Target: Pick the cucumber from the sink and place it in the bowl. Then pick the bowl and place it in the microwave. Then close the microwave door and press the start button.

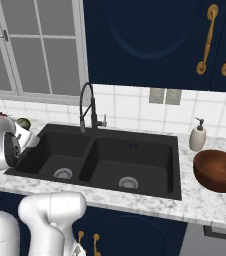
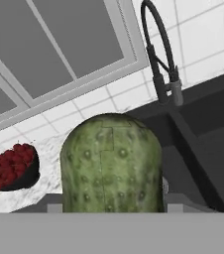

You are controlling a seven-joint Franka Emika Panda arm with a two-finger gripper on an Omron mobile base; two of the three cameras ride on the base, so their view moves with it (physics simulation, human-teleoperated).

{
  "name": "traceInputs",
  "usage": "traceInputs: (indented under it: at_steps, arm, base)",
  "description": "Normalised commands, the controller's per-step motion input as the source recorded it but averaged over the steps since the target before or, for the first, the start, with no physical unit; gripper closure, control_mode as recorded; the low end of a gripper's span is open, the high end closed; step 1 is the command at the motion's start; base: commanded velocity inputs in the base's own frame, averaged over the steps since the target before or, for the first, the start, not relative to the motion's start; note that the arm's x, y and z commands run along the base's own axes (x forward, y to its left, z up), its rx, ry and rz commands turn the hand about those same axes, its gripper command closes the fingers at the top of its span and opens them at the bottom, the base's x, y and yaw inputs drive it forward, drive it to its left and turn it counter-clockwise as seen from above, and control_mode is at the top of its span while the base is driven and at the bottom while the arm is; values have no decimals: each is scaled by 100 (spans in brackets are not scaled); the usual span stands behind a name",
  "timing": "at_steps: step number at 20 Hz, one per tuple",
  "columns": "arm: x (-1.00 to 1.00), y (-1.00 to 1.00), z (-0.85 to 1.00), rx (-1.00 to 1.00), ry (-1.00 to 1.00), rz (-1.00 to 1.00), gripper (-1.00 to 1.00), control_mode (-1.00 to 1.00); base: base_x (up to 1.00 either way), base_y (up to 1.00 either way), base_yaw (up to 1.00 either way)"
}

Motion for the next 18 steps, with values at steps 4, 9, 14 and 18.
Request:
traceInputs:
  at_steps: [4,9,14,18]
  arm:
    - [-68,-69,85,-8,7,0,100,-100]
    - [-61,-61,47,-17,9,-7,100,-100]
    - [-46,-58,6,-15,1,-13,100,-100]
    - [-22,-57,0,-16,1,-16,100,-100]
  base:
    - [0,0,0]
    - [0,0,0]
    - [0,0,0]
    - [0,0,0]
